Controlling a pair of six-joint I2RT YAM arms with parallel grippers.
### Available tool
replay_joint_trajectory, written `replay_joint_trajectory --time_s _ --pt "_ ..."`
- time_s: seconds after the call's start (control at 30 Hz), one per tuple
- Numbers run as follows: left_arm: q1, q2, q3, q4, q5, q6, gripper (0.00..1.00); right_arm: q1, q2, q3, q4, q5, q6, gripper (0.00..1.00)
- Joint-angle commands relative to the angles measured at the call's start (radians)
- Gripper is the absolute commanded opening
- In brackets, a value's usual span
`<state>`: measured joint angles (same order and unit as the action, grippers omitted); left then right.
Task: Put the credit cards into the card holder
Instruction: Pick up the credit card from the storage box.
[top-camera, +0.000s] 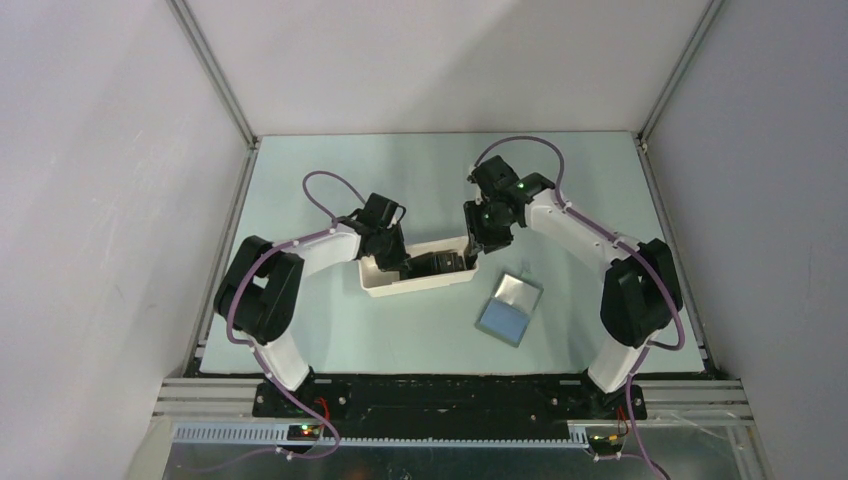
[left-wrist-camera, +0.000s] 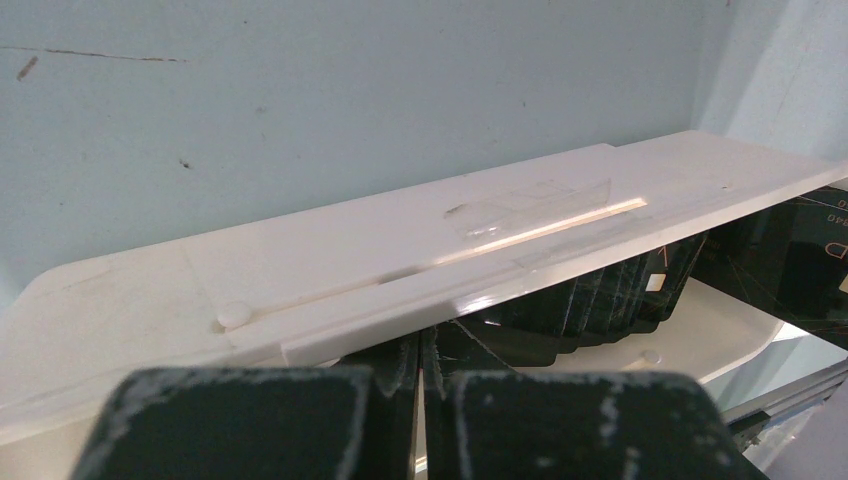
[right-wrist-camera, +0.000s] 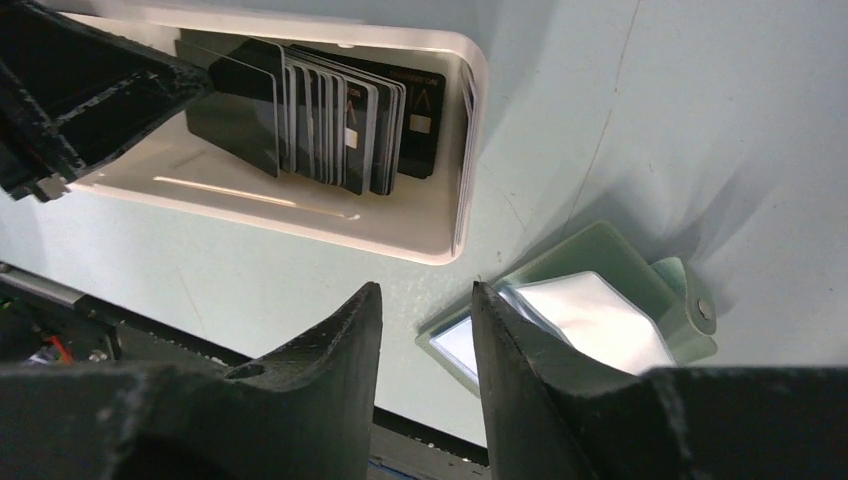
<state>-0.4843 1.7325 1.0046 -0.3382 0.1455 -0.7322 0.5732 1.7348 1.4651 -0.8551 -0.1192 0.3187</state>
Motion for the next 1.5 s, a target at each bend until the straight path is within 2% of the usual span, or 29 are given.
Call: replay_joint_trajectory --time_s 0.0,0.33,0.47,0.63,0.7,1.2,1.47 --pt "-0.014 0.056 -0.011 -0.019 -0.024 0.031 0.0 0.022 0.01 0.018 -0.021 0.103 0.022 0.4" --pt "-0.014 0.055 -0.011 -0.019 -0.023 0.032 0.0 0.033 0.073 0.042 -0.008 0.111 0.03 0.33" --pt "-0.014 0.055 -0.012 -0.019 -0.026 0.031 0.0 0.035 0.081 0.042 -0.004 0.109 0.031 0.23" --pt "-0.014 0.054 -0.014 -0.018 -0.027 0.031 0.0 0.037 0.09 0.041 0.003 0.115 0.032 0.04" --pt "-0.014 0.053 -0.014 -0.019 -0.025 0.031 0.0 0.037 0.09 0.041 0.007 0.119 0.032 0.0" --pt "-0.014 0.05 -0.014 -0.018 -0.028 0.031 0.0 0.02 -0.032 0.062 -0.001 0.069 0.04 0.0" --pt "-0.021 0.034 0.005 -0.018 -0.01 0.051 0.0 0.008 -0.047 0.066 -0.003 0.041 0.037 0.0"
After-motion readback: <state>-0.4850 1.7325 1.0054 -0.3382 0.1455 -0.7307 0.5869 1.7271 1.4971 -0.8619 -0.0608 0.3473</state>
